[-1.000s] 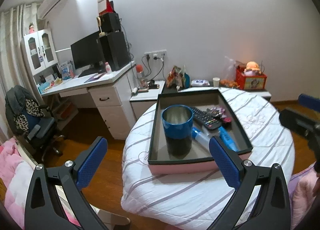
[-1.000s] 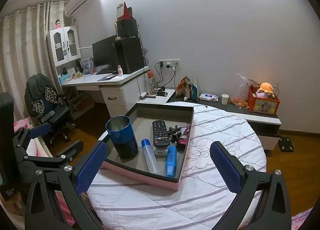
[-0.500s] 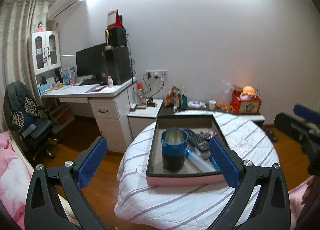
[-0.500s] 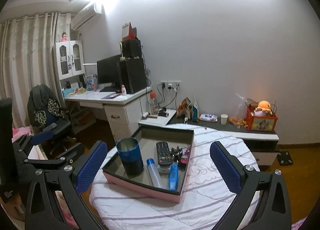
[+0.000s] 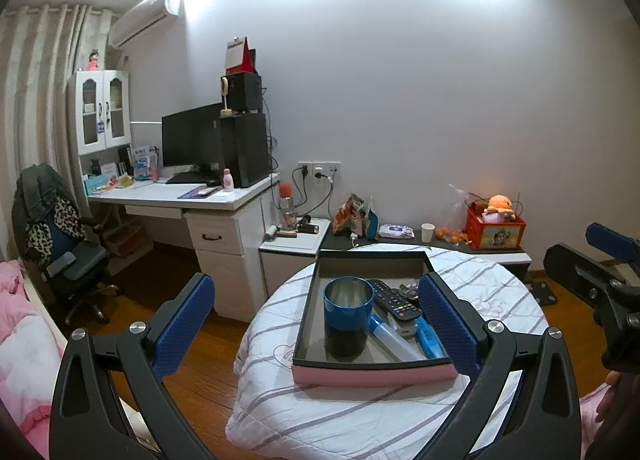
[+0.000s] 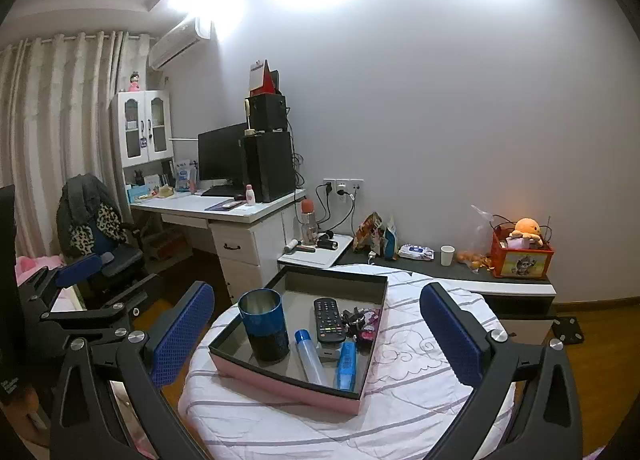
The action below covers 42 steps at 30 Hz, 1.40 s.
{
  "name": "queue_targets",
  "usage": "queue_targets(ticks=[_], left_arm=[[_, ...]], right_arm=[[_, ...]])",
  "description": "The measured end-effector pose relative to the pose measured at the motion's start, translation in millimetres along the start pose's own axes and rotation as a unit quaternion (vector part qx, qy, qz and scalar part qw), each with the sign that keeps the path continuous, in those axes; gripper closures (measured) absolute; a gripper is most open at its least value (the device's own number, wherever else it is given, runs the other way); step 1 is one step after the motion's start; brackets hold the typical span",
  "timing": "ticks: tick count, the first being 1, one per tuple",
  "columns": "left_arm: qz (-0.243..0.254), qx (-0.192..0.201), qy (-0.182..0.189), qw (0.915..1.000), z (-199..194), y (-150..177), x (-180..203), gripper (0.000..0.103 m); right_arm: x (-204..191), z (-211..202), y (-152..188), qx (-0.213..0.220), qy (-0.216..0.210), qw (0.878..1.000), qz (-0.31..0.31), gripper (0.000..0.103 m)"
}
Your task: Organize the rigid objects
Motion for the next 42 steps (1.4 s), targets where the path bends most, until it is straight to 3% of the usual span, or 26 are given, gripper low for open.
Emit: queue_targets(ticks=[9, 15, 42], left_arm=[[0.015, -0.010, 0.012, 0.9998, 5, 1, 8, 0.000], [0.017, -0.031, 0.042, 0.9985, 12, 4, 16, 0.000], [0.037, -0.039, 0.048, 0.9974, 21, 7, 31, 0.000]], right_arm=[[8, 4, 3, -0.016, 0.014, 1.000, 0.008, 0.000], [17, 7, 7, -0.035, 0.033, 0.999, 0.008, 0.000], [31, 5, 8, -0.040, 0.057, 0.997, 0.020, 0.000]])
Point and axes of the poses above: each gripper's, at about its wrist camera, not at the fingertips, and z roughly the way its jaws point, x to its right, y to its underside, the point moved 7 cm from there along z, roughly the way its jaws point, and after that the axes turned 2 degrees about -x, right-handed, at the moved point
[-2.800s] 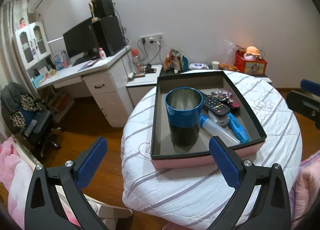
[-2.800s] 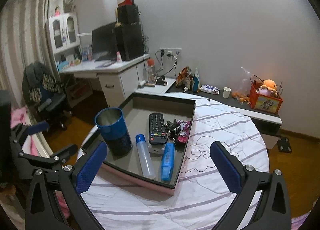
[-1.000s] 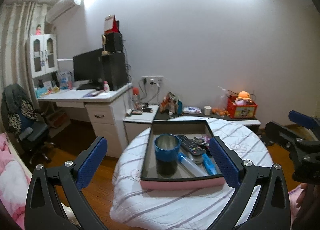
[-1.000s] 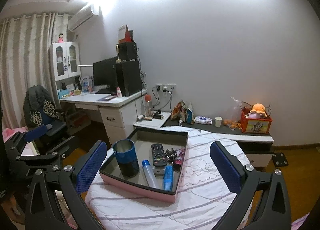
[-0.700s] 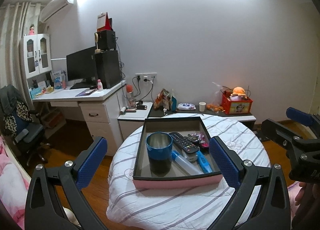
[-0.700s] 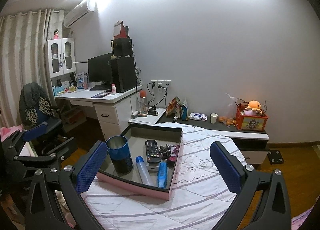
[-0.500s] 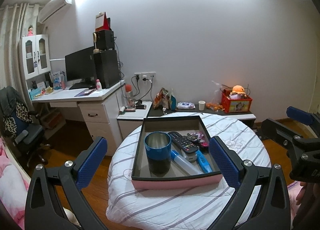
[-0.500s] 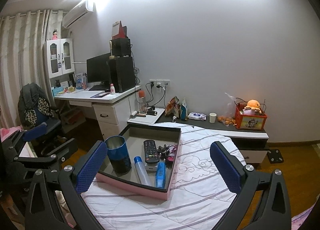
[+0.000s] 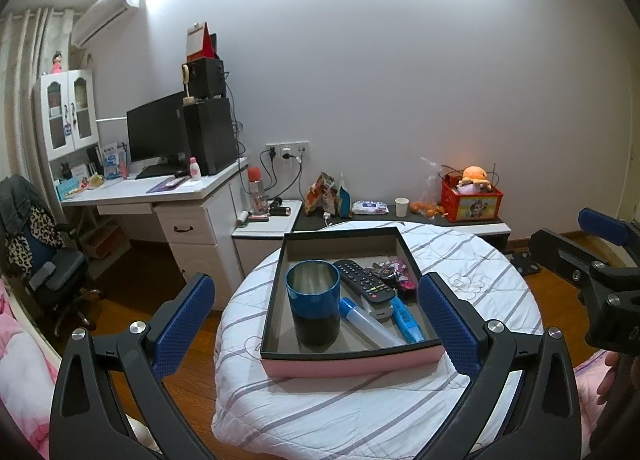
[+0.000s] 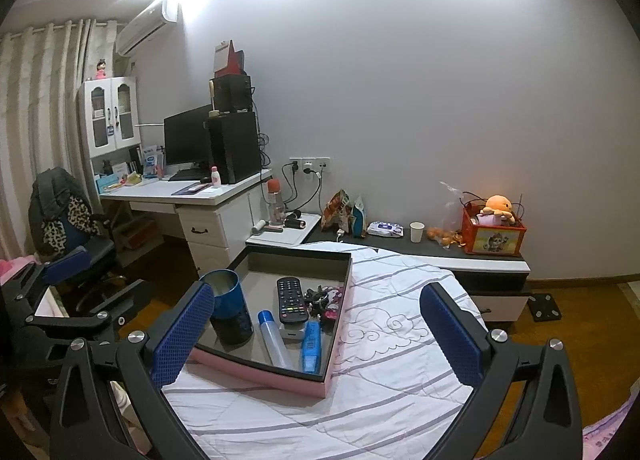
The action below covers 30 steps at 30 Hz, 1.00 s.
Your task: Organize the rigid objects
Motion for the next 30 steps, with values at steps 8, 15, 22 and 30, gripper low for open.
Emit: queue_targets(ticks=[8, 15, 22, 30], left_arm=[[0.000, 0.000, 0.001, 1.0000, 0.8, 0.5, 0.8, 0.000], [0.001, -0.001, 0.002, 1.0000, 0.9, 0.6, 1.1, 0.000], [0.002, -0.002, 0.002, 1.0000, 2.4, 1.6, 0.4, 0.000], [0.003, -0.004, 0.004, 1.0000, 4.9, 2.2, 1.2, 0.000]], right_arm=[[4.2, 1.7, 2.5, -0.005, 0.015, 1.000, 0.002, 0.000], [5.1, 1.8, 3.7, -0.007, 0.015, 1.000, 0.003, 0.000], [5.4, 1.9, 4.1, -0.008, 0.016, 1.000, 0.003, 0.000], [5.8, 3.0, 4.6, -0.010, 0.018, 1.000, 0.004, 0.000]])
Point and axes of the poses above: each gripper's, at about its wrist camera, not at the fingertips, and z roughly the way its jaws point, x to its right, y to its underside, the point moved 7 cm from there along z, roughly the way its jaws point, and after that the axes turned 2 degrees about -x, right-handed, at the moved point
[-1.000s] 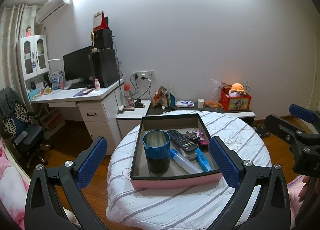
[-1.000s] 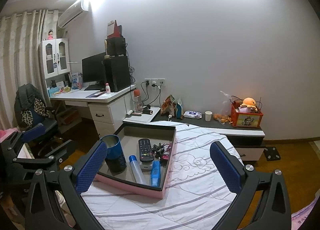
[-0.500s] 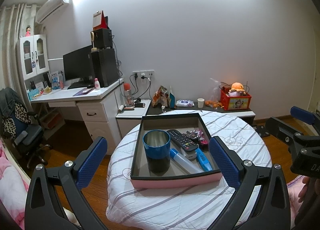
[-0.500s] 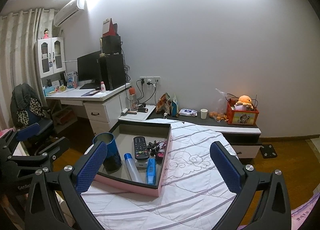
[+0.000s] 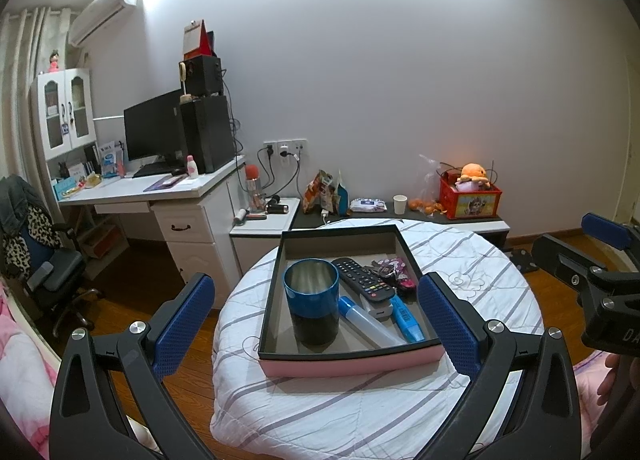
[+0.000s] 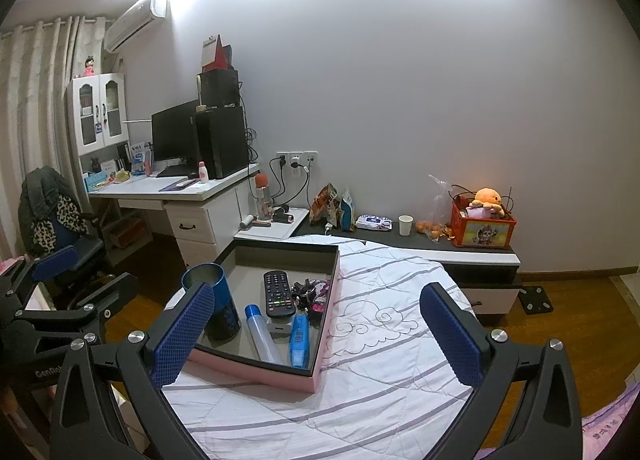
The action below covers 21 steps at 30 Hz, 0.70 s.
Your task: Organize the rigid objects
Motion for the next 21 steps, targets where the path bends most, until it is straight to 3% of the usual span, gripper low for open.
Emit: queue_targets(ticks=[21], left_arm=[[0.004, -0.002, 0.007, 1.0000, 3.4, 2.2, 2.5, 0.000]], right_arm=[[4.2, -1.4, 1.2, 0.005, 0.015, 1.000, 0.008, 0.000]])
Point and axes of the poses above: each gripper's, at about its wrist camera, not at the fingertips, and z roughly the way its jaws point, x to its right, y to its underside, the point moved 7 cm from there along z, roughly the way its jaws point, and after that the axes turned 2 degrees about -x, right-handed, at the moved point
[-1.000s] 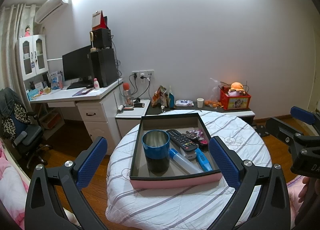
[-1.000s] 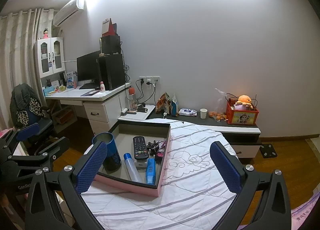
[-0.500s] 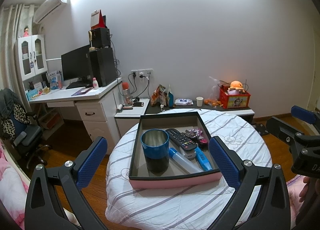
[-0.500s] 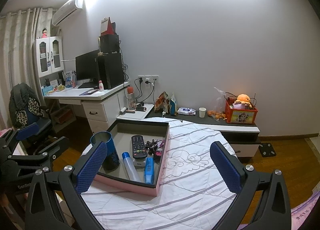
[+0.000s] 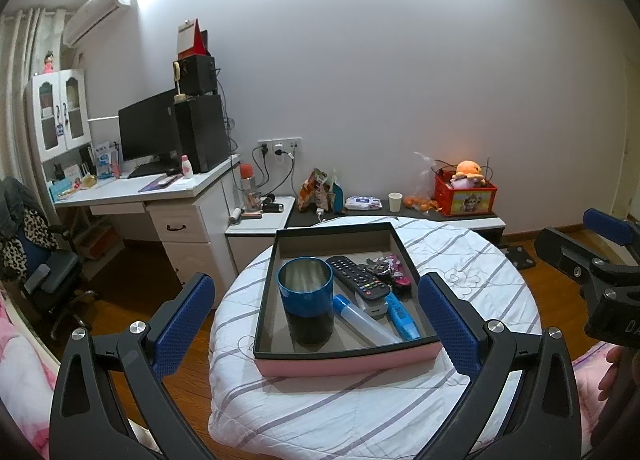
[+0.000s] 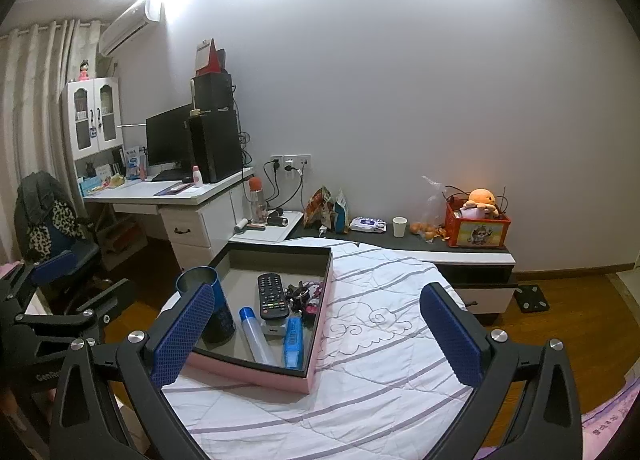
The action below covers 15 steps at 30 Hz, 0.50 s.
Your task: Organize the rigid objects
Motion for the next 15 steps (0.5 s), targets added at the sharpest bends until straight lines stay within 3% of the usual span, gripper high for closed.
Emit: queue_targets(ticks=[15], left_arm=[[0.013, -0.002, -0.008, 0.9999, 3.0, 3.7, 0.2, 0.000]], right_arm=[[1.5, 3.2, 1.5, -0.005, 0.014, 1.000, -0.003, 0.000]])
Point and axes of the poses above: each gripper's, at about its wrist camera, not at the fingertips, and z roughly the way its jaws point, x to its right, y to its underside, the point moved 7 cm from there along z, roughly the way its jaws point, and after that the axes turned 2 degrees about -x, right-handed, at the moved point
